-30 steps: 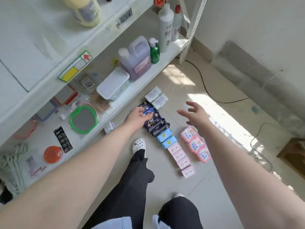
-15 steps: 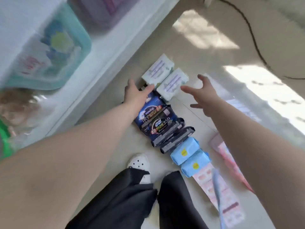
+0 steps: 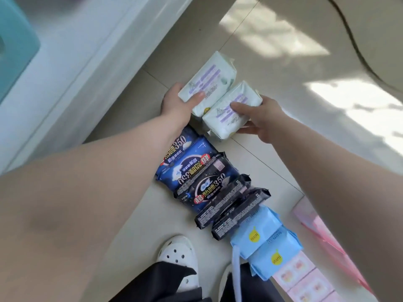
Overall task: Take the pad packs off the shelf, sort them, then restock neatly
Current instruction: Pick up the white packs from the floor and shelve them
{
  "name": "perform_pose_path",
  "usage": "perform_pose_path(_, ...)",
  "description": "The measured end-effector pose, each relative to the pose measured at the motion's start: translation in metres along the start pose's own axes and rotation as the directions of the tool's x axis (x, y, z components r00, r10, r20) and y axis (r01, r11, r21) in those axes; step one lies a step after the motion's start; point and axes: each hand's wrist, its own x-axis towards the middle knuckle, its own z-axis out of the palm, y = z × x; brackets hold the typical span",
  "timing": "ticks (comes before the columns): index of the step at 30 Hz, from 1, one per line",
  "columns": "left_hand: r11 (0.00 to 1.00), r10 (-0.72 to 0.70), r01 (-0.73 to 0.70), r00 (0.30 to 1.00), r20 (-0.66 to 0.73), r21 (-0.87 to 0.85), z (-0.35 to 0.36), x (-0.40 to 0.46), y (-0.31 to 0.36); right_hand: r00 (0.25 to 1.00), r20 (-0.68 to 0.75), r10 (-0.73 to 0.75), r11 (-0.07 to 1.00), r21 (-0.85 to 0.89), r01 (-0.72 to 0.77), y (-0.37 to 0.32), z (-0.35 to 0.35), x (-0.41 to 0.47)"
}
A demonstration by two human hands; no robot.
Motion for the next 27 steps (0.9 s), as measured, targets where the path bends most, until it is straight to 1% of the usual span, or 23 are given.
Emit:
perform_pose_path(3, 0.998, 0.048, -0.047, 0.999, 0.013, -0.04, -0.003, -0.029, 0.035, 0.999, -0.025, -0.034, 0.999, 0.038, 0.035, -0.022, -0.014, -0.034)
perform_pose_path(6, 0.996, 0.029, -0.025, 0.999, 0.045, -0.088, -0.013, -0.077, 0.08, 0.998, -0.046, -0.041, 0.998, 0.042, 0.043, -0.05, -0.033, -0.094)
perform_pose_path(7, 0.995, 0.008, -0.002, 0.998, 0.062, -0.098, -0.018, -0.097, 0.094, 0.998, -0.05, -0.032, 0.999, 0.033, 0.034, -0.06, -0.041, -0.12)
perform_pose_path(10, 0.996, -0.062, 0.068, 0.993, 0.102, -0.055, -0.038, -0.176, 0.131, 0.999, -0.05, 0.021, 1.0, 0.011, -0.021, -0.081, -0.062, -0.214)
perform_pose_path(13, 0.995, -0.087, 0.091, 0.989, 0.119, -0.027, -0.07, -0.266, 0.169, 0.996, -0.052, 0.073, 0.997, 0.004, -0.072, -0.102, -0.075, -0.317)
perform_pose_path(16, 0.995, -0.096, 0.098, 0.989, 0.115, -0.011, -0.109, -0.343, 0.213, 0.996, -0.034, 0.084, 0.996, 0.004, -0.084, -0.126, -0.075, -0.411)
perform_pose_path(19, 0.991, -0.1, 0.108, 0.99, 0.103, -0.078, -0.149, -0.4, 0.254, 0.999, -0.003, 0.044, 0.999, -0.002, -0.044, -0.151, -0.065, -0.483)
perform_pose_path(22, 0.989, -0.082, 0.089, 0.994, 0.067, -0.114, -0.184, -0.444, 0.276, 0.999, 0.025, -0.028, 1.0, 0.001, 0.028, -0.167, -0.055, -0.542)
perform_pose_path(25, 0.988, -0.073, 0.075, 0.997, 0.021, -0.135, -0.214, -0.496, 0.284, 0.99, 0.12, -0.071, 0.997, -0.031, 0.075, -0.172, -0.049, -0.598)
perform_pose_path(27, 0.975, -0.085, 0.085, 0.996, 0.008, -0.206, -0.229, -0.538, 0.288, 0.979, 0.194, -0.066, 0.994, -0.068, 0.081, -0.172, -0.05, -0.636)
